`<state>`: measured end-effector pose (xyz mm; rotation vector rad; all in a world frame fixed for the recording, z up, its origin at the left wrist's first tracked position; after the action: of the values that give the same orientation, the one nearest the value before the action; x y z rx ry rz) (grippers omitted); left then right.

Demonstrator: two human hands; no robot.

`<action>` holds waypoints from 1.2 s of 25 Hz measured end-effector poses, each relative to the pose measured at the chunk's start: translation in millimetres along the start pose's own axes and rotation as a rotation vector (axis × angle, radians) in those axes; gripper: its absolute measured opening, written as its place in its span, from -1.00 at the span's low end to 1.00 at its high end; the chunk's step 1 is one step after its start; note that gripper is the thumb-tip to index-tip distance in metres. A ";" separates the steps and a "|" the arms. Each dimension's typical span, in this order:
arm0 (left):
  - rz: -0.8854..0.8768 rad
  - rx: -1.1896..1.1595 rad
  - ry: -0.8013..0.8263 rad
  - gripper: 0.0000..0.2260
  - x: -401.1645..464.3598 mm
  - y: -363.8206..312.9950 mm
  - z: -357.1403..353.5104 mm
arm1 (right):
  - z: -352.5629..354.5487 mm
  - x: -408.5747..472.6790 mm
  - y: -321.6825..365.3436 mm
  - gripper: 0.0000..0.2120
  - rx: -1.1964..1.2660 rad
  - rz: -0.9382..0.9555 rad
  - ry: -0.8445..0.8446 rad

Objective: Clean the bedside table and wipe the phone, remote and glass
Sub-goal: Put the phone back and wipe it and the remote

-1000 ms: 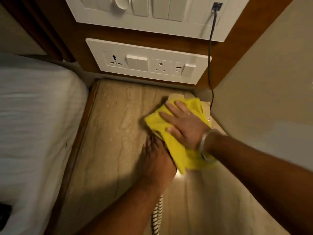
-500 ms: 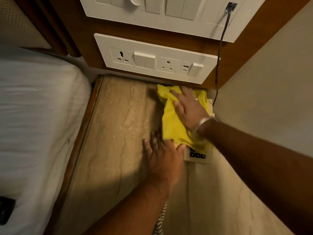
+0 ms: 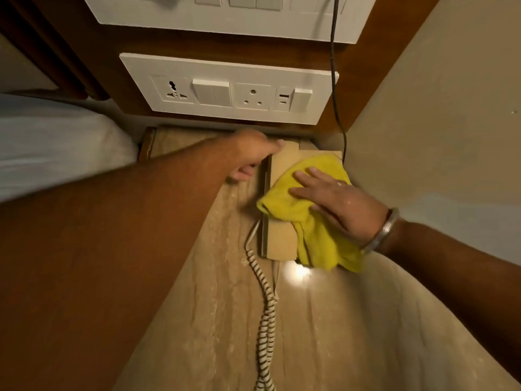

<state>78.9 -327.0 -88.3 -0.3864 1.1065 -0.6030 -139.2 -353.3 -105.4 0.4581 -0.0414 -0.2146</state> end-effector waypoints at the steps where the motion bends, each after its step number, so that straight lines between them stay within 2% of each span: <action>1: 0.059 0.011 0.065 -0.49 5.8 -5.8 -6.3 | -0.4 9.2 0.4 -0.43 -0.014 -0.030 -0.031; 3: 0.126 0.037 0.164 -0.48 11.7 -11.0 -10.2 | -11.1 20.2 10.6 -0.46 -0.087 -0.029 -0.057; 4: 0.141 0.039 0.189 -0.49 13.8 -12.7 -9.0 | -22.1 21.0 19.6 -0.50 -0.126 0.061 -0.033; 7: 0.092 0.138 0.171 -0.48 17.4 -18.2 -3.9 | -43.2 16.8 39.4 -0.62 -0.200 0.624 0.246; 8: 0.064 0.174 0.156 -0.51 17.6 -19.5 -4.5 | -36.3 24.4 31.4 -0.62 -0.211 0.650 0.281; 11: 0.013 0.204 0.131 -0.66 19.7 -15.1 -7.4 | -18.0 47.2 9.9 -0.55 -0.159 0.186 0.024; 12: 0.010 0.178 0.125 -0.66 19.4 -14.8 -7.2 | -25.3 42.1 16.1 -0.56 -0.203 0.179 0.004; 13: 0.008 0.145 0.120 -0.64 19.8 -14.2 -6.6 | -40.1 31.6 30.4 -0.58 -0.249 0.327 0.045; 15: -0.007 0.119 0.117 -0.55 18.4 -13.1 -5.6 | -56.2 8.8 48.1 -0.61 -0.326 0.734 0.293; 16: -0.015 0.119 0.119 -0.53 19.2 -12.9 -6.9 | -48.7 5.6 40.7 -0.61 -0.362 0.793 0.337; 17: -0.021 0.118 0.121 -0.53 20.2 -11.9 -6.8 | -41.0 10.1 27.4 -0.59 -0.381 0.697 0.289; 20: -0.044 0.065 0.091 -0.54 19.1 -9.4 -4.2 | -29.1 7.0 8.3 -0.42 -0.319 0.005 -0.012; 21: -0.097 0.078 0.022 -0.51 18.8 -8.6 -7.3 | -35.7 -6.3 20.4 -0.38 -0.304 -0.135 -0.053; 24: -0.382 0.216 -0.395 -0.48 -5.2 13.3 -44.8 | -63.8 -47.6 51.5 -0.38 -0.274 -0.413 -0.110; 25: -0.473 0.174 -0.409 -0.46 -16.7 25.1 -63.9 | -63.6 -50.1 49.7 -0.39 -0.253 -0.509 -0.127; 27: -0.530 0.032 -0.349 -0.38 -24.1 48.7 -91.7 | -56.6 -35.2 28.4 -0.42 -0.296 -0.600 -0.079; 28: -0.525 0.010 -0.386 -0.33 -17.9 56.8 -97.8 | -48.5 -18.3 14.7 -0.43 -0.328 -0.600 -0.041; 30: -0.512 0.037 -0.486 -0.30 -8.5 62.0 -99.4 | -24.7 30.5 -19.1 -0.43 -0.360 -0.617 -0.068</action>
<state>1.4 -272.9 -158.2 -0.7509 0.5241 -0.9187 -110.9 -365.8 -136.2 0.0916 0.0735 -0.8293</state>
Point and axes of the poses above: each hand's wrist, its own x-axis towards the middle knuckle, its own z-axis out of the back of the hand, y = z × x, the point moved 2 cm from there along x, towards the middle knuckle, and after that the axes turned 2 degrees about z, right-handed, at the moved point
